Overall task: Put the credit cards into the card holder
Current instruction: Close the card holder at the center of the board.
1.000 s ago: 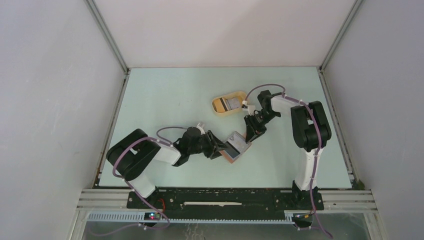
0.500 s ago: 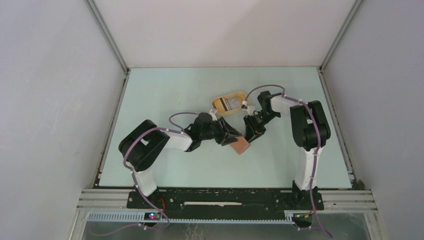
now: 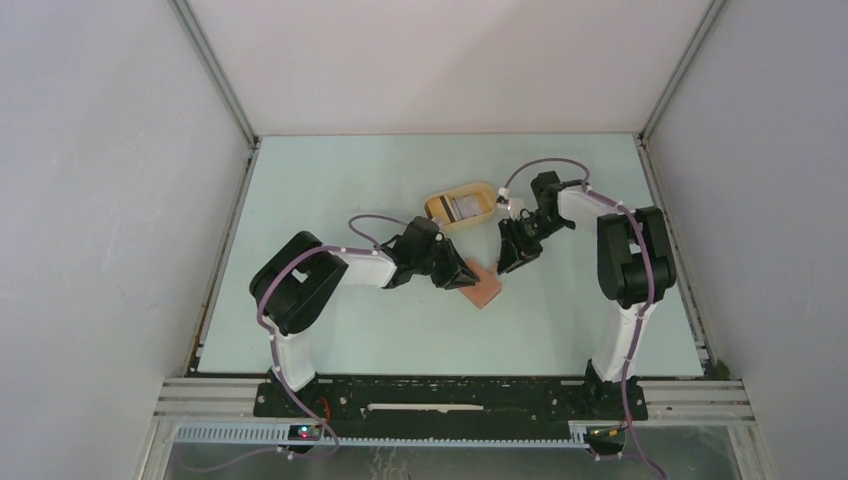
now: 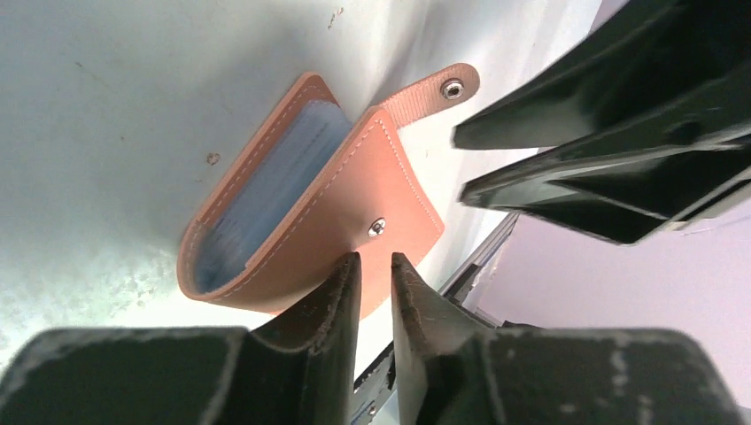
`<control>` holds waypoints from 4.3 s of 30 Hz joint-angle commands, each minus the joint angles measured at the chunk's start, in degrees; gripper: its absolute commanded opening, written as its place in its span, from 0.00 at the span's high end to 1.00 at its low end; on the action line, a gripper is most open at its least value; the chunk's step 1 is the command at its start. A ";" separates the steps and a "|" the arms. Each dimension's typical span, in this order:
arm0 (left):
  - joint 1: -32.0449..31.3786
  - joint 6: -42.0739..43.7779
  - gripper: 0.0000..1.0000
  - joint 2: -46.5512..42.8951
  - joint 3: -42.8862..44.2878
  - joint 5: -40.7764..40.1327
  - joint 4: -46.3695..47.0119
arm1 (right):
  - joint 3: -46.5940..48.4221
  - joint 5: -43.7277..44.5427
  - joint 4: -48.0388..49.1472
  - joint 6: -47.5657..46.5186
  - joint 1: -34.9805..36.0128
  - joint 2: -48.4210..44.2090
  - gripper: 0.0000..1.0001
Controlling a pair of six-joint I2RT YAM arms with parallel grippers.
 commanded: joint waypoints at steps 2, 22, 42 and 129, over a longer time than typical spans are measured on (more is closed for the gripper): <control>0.35 4.66 0.77 2.43 1.60 -2.36 -7.20 | -0.56 0.21 1.59 -1.86 -2.46 -6.12 0.55; 0.35 6.57 0.86 2.88 0.92 -2.96 -8.65 | 7.78 -14.05 1.18 3.47 -6.32 7.48 0.60; 0.33 6.46 0.86 3.34 1.23 -2.26 -8.07 | 9.68 -14.03 -2.66 1.84 -6.72 11.04 0.78; 2.11 9.19 0.97 4.81 3.51 -1.92 -13.07 | 1.23 -0.19 3.22 -7.60 11.36 -4.87 1.00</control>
